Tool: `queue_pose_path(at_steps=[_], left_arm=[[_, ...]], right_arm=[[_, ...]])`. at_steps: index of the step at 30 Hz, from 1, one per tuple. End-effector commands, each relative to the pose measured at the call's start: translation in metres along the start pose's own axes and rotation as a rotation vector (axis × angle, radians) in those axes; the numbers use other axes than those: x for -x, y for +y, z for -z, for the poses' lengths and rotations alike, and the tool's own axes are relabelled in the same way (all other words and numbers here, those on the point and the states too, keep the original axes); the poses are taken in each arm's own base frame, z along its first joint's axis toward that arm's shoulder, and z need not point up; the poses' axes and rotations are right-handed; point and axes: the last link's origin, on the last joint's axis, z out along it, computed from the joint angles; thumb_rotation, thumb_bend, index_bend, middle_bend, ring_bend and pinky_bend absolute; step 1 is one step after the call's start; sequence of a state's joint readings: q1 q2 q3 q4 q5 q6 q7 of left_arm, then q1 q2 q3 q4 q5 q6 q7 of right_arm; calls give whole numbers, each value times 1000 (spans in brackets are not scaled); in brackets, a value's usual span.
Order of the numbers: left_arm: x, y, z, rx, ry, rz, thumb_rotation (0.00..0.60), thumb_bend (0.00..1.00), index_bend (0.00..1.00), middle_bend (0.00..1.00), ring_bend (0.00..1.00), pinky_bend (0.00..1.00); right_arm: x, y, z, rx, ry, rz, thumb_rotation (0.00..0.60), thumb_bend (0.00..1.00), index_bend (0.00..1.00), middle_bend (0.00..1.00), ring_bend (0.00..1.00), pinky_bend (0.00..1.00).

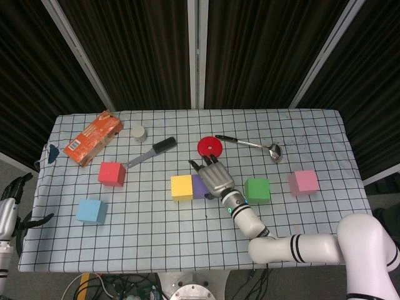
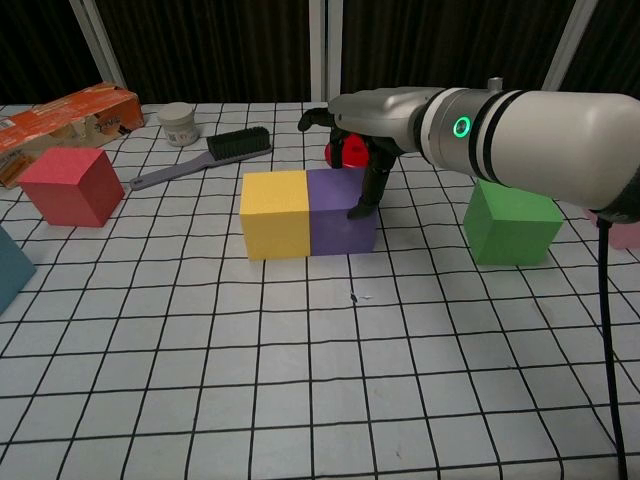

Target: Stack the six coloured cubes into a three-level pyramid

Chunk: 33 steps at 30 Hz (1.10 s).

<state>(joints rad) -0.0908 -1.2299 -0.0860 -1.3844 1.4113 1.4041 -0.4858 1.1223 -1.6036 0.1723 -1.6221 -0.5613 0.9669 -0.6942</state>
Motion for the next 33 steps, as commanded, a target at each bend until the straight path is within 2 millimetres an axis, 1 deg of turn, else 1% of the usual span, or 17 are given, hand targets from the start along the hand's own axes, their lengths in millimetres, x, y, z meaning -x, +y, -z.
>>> queue_pose_path(at_steps=[1,4,6,7,11,14,16,20,23,26,28,33], left_arm=[[0,-1,0,-2,-1,0,600,2,41,84,0,62],[0,-1,1,-4,0,1,600,2,41,84,0,62],[0,-2,0,-5,1,2,600,2,41,84,0,62],[0,-2,0,-6,1,3,600,2,41,84,0,62],[1,-2,0,-7,-2,3,600,2,40,84,0,62],[1,-3,1,-9,-4,4,600,2,41,84,0,62],[1,-3,1,-10,-3,5,600,2,41,84,0,62],[0,-3,1,-11,1,3,600,2,41,84,0,62],[-1,-2,1,-12,3,1,600,3,41,84,0,62],[-1,-2,1,-14,2,0,600,2,41,84,0,62],[-1,-2,1,-13,1,0,600,3,41,84,0,62],[0,1,-1,-5,-4,-1,600,2,41,84,0,62]], right_arm=[[1,-1,-1,1,-4,2,600,163,0,484,35,0],[2,-1,-1,-2,-10,0,600,149,0,479,35,0],[2,-1,-1,-6,-20,-3,600,124,0,446,34,0],[2,-1,-1,-9,-26,-3,600,112,0,413,32,0],[0,0,0,-30,-38,-3,600,36,0,177,2,0],[-1,1,1,-35,-47,-7,600,5,0,110,0,0],[-2,2,2,-35,-46,-7,600,0,0,92,0,0],[-4,4,4,-36,-43,-6,600,0,0,89,0,0],[-12,9,10,-30,-21,-13,600,0,0,96,0,0],[-24,20,21,-9,4,-19,600,0,0,135,0,0],[-30,31,30,16,-1,-11,600,0,0,147,0,0],[-41,59,53,82,-43,37,600,0,0,153,0,0]])
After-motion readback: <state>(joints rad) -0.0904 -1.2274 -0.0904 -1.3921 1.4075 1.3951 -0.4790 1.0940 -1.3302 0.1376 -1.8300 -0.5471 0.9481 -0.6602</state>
